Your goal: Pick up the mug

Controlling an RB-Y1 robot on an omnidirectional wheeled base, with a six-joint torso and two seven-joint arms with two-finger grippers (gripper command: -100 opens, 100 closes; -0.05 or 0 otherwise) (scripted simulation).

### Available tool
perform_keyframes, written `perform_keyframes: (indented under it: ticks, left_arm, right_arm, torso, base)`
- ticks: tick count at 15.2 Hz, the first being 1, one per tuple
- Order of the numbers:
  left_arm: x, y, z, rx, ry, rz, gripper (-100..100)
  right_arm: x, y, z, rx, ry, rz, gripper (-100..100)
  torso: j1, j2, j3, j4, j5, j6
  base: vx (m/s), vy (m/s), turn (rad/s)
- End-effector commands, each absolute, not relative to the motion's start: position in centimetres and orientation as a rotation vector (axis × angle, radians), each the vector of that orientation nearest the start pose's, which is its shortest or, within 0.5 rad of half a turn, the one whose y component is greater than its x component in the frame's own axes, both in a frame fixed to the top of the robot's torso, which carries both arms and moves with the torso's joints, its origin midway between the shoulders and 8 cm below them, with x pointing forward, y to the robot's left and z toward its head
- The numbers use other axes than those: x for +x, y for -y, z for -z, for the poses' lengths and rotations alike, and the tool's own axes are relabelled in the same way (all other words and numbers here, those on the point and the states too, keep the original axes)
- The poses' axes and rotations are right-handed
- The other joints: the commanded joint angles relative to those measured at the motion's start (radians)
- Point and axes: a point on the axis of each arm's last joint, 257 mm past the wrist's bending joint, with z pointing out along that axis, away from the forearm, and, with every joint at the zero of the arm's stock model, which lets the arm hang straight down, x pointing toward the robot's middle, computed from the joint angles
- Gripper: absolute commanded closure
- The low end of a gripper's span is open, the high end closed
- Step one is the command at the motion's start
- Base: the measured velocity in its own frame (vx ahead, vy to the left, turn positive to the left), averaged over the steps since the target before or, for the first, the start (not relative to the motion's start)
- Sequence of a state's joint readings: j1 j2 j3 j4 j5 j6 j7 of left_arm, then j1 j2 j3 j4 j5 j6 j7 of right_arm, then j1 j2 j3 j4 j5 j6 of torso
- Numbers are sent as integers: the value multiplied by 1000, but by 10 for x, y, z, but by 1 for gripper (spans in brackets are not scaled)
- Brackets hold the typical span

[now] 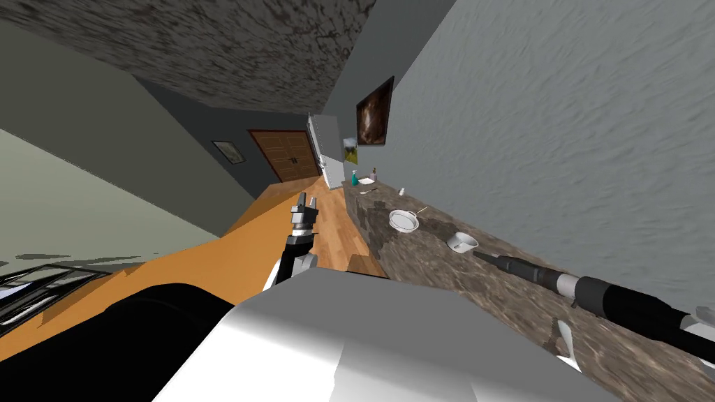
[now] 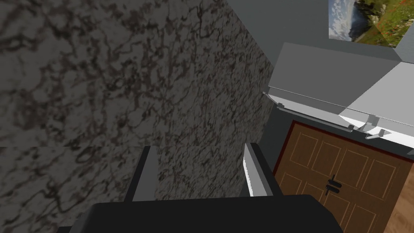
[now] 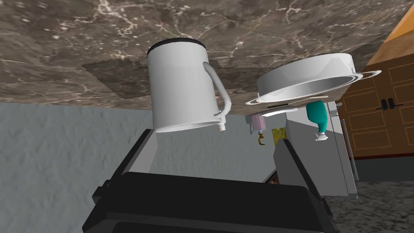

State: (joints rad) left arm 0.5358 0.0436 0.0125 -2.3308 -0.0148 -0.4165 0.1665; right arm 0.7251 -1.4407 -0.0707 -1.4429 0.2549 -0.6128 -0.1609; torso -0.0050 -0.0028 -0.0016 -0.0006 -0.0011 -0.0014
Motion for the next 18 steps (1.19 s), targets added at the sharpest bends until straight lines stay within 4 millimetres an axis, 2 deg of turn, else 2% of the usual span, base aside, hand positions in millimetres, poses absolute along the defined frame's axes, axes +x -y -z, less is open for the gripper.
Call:
perform_keyframes:
  ticks: [1,2,3,5,6,8,9,10,11,12,13,15,16,17,18]
  left_arm:
    - [345,-282,-19,-738,-654,1406,0]
    - [345,-282,-19,-738,-654,1406,0]
    - [345,-282,-19,-738,-654,1406,0]
    - [345,-282,-19,-738,-654,1406,0]
    - [345,-282,-19,-738,-654,1406,0]
    - [345,-282,-19,-738,-654,1406,0]
    - [345,-282,-19,-738,-654,1406,0]
    - [345,-282,-19,-738,-654,1406,0]
    - [345,-282,-19,-738,-654,1406,0]
    - [345,-282,-19,-738,-654,1406,0]
    - [345,-282,-19,-738,-654,1406,0]
    - [345,-282,-19,-738,-654,1406,0]
    - [345,-282,-19,-738,-654,1406,0]
    - [345,-282,-19,-738,-654,1406,0]
    - [345,-282,-19,-738,-654,1406,0]
  right_arm:
    - [308,562,240,-25,-2291,-298,-100]
    - [310,562,237,-40,-2296,-291,-100]
    - [298,578,242,-36,-2344,-258,-100]
    - [302,579,236,-66,-2354,-244,-100]
    - [291,593,239,-70,-2405,-209,-100]
    - [294,594,236,-90,-2411,-200,-100]
    - [283,607,238,-99,-2464,-166,-100]
    - [285,608,235,-114,-2468,-159,-100]
    - [270,619,240,-111,-2520,-134,-100]
    - [275,620,235,-136,-2526,-122,-100]
    - [259,630,240,-133,-2579,-101,-100]
    - [263,630,236,-156,-2585,-91,-100]
    - [249,639,239,-172,-2644,-66,-100]
    - [250,639,238,-175,-2645,-65,-100]
    - [234,646,242,-189,-2706,-46,-100]
  torso:
    - [0,0,0,0,0,0]
    - [0,0,0,0,0,0]
    - [0,0,0,0,0,1]
    - [0,-1,-1,0,0,0]
    - [0,-1,-1,0,0,1]
    - [0,-1,-1,0,0,0]
    - [0,-1,-1,0,0,1]
    - [1,-1,-1,0,0,0]
    - [0,-2,-1,0,0,1]
    - [0,-2,-1,0,0,0]
    - [0,-2,-1,0,0,0]
    - [-1,-3,-2,-1,0,0]
    - [0,-3,-1,0,0,1]
    - [0,-3,-1,-1,0,1]
    - [0,-3,-2,-1,0,1]
  base:
    - [-22,-38,300]
    - [-14,-36,104]
    - [-8,-31,314]
    - [-9,-37,193]
    - [-12,-32,217]
    - [-14,-33,223]
    - [-9,-27,248]
    - [-7,-34,266]
    - [-8,-43,309]
    - [-10,-48,307]
    - [-7,-46,355]
    - [1,-43,201]
    - [1,-31,198]
    - [1,-32,242]
    - [3,-34,347]
